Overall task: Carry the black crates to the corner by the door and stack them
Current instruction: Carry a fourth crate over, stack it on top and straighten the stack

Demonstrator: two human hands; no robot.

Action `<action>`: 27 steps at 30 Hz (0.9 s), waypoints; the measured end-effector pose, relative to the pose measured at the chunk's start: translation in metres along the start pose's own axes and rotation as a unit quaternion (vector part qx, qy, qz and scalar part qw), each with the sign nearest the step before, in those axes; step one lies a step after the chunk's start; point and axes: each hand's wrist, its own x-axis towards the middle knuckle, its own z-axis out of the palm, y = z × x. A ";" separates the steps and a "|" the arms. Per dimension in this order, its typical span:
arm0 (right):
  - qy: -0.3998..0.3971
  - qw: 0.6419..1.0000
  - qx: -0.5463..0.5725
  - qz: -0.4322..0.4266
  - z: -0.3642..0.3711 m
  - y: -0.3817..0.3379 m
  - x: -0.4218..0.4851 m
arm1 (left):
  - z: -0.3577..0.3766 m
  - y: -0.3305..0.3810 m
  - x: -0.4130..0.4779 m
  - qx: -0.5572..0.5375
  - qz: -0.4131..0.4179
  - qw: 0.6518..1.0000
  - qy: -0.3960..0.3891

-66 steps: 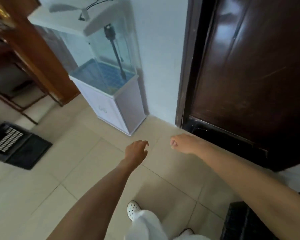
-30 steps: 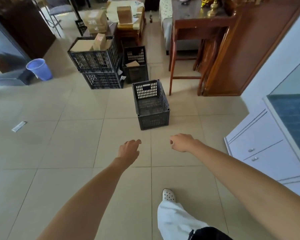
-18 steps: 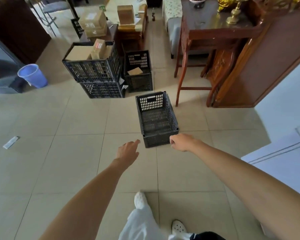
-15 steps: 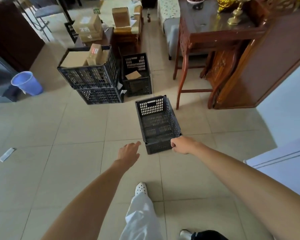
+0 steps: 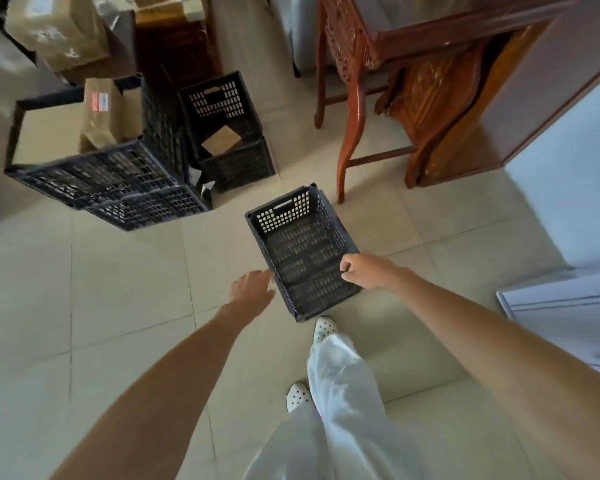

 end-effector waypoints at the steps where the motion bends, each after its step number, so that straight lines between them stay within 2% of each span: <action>1: 0.001 1.000 0.004 0.003 -0.008 0.004 0.016 | -0.003 -0.001 0.017 -0.001 -0.001 1.000 -0.003; 13: -0.014 0.998 0.009 0.055 -0.043 0.072 0.191 | 0.031 -0.027 0.182 -0.064 -0.086 0.993 -0.055; 18: -0.013 0.998 -0.034 0.045 -0.007 0.097 0.251 | 0.080 -0.044 0.242 -0.078 -0.143 0.983 -0.082; 22: 0.007 0.995 -0.078 0.054 0.031 0.121 0.299 | 0.136 -0.064 0.285 -0.143 -0.211 0.962 -0.099; 27: 0.030 0.990 -0.069 0.118 0.084 0.152 0.361 | 0.212 -0.096 0.325 -0.245 -0.254 0.934 -0.050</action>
